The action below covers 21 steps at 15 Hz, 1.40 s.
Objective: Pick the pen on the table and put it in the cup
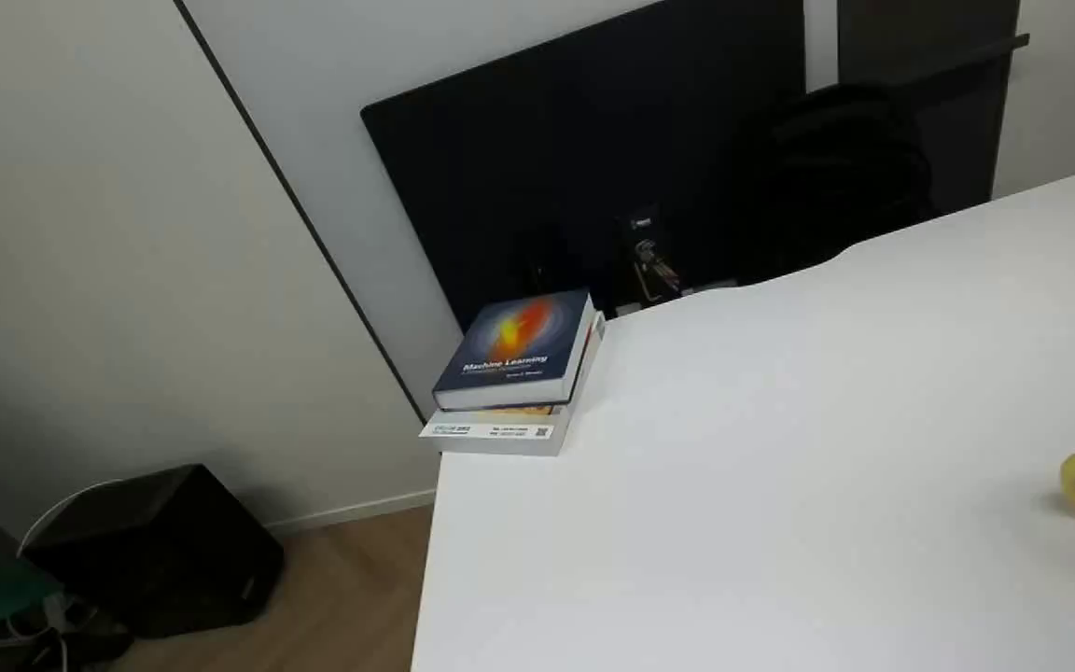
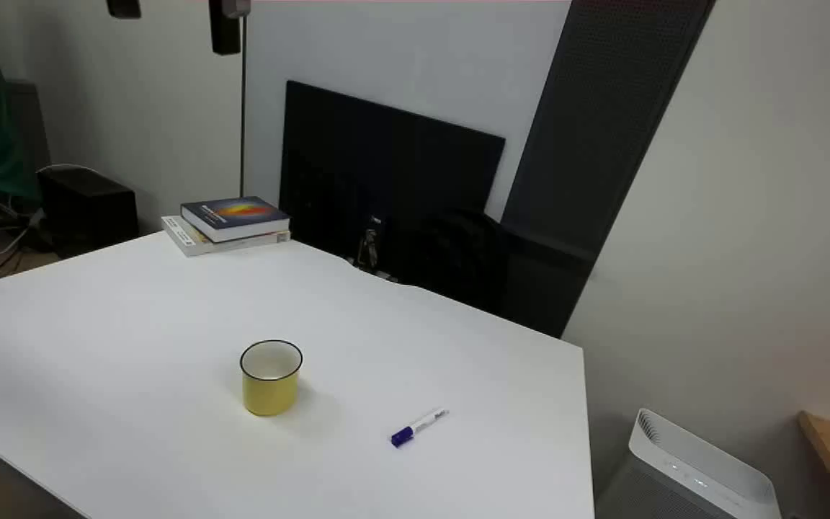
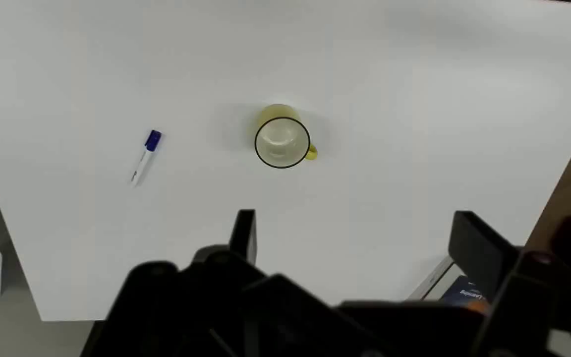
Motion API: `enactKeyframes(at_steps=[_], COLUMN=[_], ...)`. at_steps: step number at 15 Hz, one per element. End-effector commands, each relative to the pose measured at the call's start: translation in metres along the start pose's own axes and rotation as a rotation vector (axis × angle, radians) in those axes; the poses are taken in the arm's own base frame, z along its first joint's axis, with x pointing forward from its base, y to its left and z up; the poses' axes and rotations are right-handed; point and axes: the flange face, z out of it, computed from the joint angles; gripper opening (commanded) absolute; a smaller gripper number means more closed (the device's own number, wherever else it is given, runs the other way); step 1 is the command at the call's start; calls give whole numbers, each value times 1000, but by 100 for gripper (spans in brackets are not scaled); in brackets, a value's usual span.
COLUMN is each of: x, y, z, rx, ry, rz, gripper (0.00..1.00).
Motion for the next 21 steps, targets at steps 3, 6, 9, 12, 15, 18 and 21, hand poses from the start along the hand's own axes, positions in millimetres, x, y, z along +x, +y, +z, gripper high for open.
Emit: enactKeyframes(at_steps=[3, 6, 9, 12, 15, 18, 21], x=[0, 0, 0, 0, -5, -17, -27], y=[0, 0, 0, 10, 45, 91, 143], z=[-1, -1, -1, 1, 1, -2, 6], rx=[0, 0, 0, -14, -63, -101, -72], ry=[2, 2, 2, -3, -5, 29, 26], rz=[0, 0, 0, 22, 118, 279, 354], gripper=[100, 100, 100, 100, 100, 100, 100])
